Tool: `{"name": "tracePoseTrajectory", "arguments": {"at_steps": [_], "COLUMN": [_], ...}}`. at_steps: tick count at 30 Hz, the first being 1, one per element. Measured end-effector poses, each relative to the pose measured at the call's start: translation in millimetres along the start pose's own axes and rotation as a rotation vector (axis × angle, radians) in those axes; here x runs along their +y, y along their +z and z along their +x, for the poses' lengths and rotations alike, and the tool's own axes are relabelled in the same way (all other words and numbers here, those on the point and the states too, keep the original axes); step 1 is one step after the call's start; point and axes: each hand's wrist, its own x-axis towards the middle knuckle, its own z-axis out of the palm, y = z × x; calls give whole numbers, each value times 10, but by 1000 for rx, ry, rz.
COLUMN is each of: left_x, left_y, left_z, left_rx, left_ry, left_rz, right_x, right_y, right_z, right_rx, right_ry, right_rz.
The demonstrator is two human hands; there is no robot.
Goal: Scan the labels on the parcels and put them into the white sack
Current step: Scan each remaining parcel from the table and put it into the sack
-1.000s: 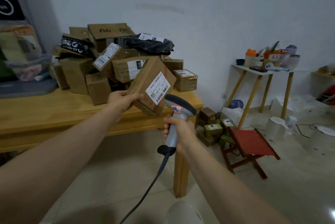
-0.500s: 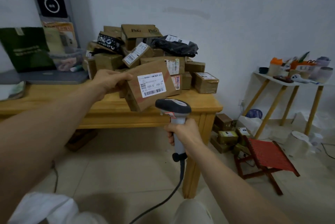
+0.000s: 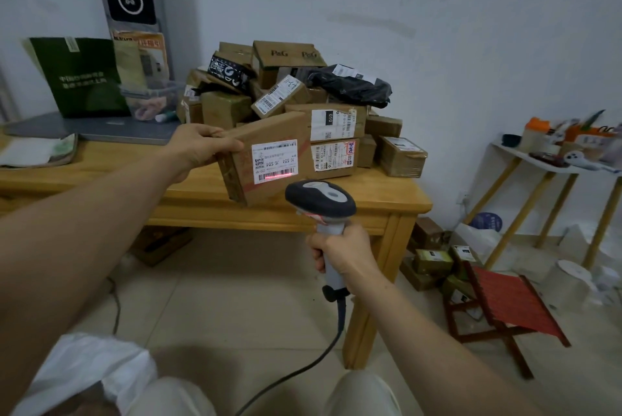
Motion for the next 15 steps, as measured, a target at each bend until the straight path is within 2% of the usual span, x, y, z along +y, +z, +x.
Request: {"name": "tracePoseTrajectory", "arguments": {"at_steps": [15], "left_x": [-71], "left_y": [-103], "left_z": [19], "left_rx": [14], "left_ry": [-23], "left_rz": [-30], "right_x": [-72], "right_y": [91], "right_z": [27], "right_rx": [-13], "right_ry": [6], "right_rz": [-17]}}
